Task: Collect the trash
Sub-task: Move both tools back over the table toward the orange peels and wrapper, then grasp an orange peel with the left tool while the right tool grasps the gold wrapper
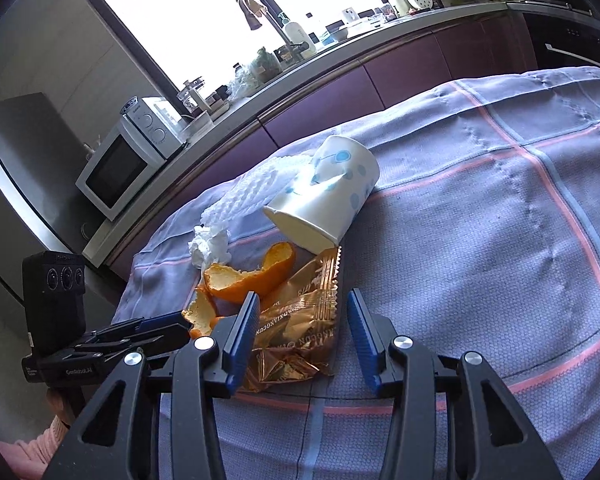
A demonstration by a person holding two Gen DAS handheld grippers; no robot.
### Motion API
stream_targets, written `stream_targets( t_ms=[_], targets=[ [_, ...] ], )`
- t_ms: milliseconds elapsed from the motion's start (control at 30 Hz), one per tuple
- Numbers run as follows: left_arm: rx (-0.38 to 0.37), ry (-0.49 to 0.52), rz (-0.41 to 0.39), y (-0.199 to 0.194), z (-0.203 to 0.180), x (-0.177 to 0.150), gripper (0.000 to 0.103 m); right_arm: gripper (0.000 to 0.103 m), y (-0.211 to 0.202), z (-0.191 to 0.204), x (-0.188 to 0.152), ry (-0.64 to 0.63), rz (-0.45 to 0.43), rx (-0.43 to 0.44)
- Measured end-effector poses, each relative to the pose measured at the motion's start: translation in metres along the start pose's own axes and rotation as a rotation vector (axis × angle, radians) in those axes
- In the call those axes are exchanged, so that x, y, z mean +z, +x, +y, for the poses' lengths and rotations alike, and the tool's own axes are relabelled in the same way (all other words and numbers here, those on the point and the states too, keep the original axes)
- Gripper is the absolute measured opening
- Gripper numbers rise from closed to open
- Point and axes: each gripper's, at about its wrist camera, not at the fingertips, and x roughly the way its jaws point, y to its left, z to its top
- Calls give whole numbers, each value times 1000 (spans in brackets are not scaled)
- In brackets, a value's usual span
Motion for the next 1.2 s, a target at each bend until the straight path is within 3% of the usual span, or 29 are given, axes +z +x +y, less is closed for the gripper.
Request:
stream_targets(
  t_ms=[167,333,467,933,967,1033,1100,1200],
  targets=[
    [7,-5,-6,2,-1,1,43,31,-1,2,-3,-4,13,16],
    [-4,-5,-5,-1,-2,-2,15,28,-6,3,-6,-4,6,26],
    [-13,-13,-13,-5,0,-6,8,27,-12,3,-11,-5,-2,32],
    [0,20,-72,-46,4,-23,7,21,-27,10,-17,-3,-41,69],
    [1,23,-70,-46,5,-24,8,21,-26,12,-18,-3,-39,72],
    [8,30,-61,-44,6,-26,27,21,-25,12,-19,2,-37,76],
    [5,37,-37,-39,7,-27,37,21,-24,13,-21,3,-36,80],
    [11,34,-15,-30,8,-29,37,21,-24,13,-22,8,-36,85]
  ],
)
